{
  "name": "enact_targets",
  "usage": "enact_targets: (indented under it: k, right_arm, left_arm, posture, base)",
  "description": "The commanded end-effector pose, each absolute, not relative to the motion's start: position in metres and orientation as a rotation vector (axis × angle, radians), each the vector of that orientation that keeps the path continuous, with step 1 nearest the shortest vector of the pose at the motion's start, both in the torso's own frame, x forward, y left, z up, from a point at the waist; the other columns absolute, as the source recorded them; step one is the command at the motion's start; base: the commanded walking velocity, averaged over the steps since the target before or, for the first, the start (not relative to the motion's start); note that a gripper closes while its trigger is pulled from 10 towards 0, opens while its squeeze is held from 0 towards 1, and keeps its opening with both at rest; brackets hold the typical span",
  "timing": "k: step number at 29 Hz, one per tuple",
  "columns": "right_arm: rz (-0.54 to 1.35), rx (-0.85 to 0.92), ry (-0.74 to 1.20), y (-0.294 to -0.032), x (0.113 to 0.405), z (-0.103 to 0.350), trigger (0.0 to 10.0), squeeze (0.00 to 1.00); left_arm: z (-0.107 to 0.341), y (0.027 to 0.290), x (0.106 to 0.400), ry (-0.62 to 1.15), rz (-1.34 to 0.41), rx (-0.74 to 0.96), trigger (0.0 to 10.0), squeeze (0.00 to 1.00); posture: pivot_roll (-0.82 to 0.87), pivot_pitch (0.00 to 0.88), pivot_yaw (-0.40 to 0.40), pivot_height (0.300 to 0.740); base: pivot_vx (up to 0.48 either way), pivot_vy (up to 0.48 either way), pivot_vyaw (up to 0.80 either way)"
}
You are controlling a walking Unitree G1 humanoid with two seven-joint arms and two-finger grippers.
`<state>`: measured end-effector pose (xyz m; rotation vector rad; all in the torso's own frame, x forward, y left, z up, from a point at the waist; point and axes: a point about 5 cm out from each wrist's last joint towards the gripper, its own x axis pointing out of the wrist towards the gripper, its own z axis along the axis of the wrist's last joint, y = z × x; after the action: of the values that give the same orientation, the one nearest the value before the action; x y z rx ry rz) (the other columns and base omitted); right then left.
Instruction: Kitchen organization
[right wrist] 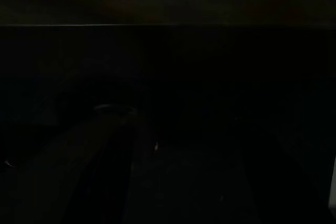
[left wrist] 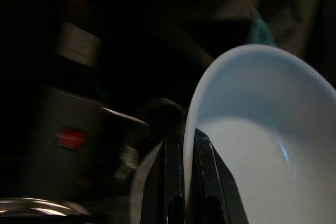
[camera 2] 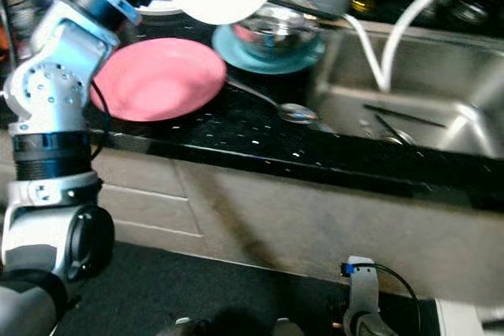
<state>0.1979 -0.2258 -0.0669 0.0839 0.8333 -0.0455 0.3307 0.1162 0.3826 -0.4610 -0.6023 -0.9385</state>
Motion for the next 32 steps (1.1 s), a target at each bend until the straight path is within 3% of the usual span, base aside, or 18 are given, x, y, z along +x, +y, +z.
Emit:
enact_targets:
  k: [1,11,16,32]
  right_arm:
    - [-0.064,0.097,0.869,-0.227,0.189,-0.072,10.0,0.00]
    - [-0.066,0.091,0.875,-0.227,0.190,-0.072,10.0,0.00]
    - [-0.070,0.084,0.876,-0.227,0.190,-0.072,10.0,0.00]
    - [-0.077,0.090,0.875,-0.226,0.191,-0.072,10.0,0.00]
  left_arm:
    - [0.379,0.106,0.325,-0.593,-0.980,-0.446,10.0,0.00]
    - [0.363,0.111,0.333,-0.563,-0.805,-0.361,10.0,0.00]
    - [0.346,0.109,0.340,-0.508,-0.695,-0.211,10.0,0.00]
    - [0.344,0.113,0.345,-0.528,-0.551,-0.093,10.0,0.00]
  posture:
    - [0.03,0.153,0.002,0.740]
    - [0.03,0.143,0.003,0.740]
    - [0.03,0.141,0.005,0.740]
    - [0.03,0.128,0.011,0.740]
  base:
    - [0.000,0.000,-0.80]
    - [0.000,0.000,-0.80]
    - [0.000,0.000,-0.80]
    - [0.000,0.000,-0.80]
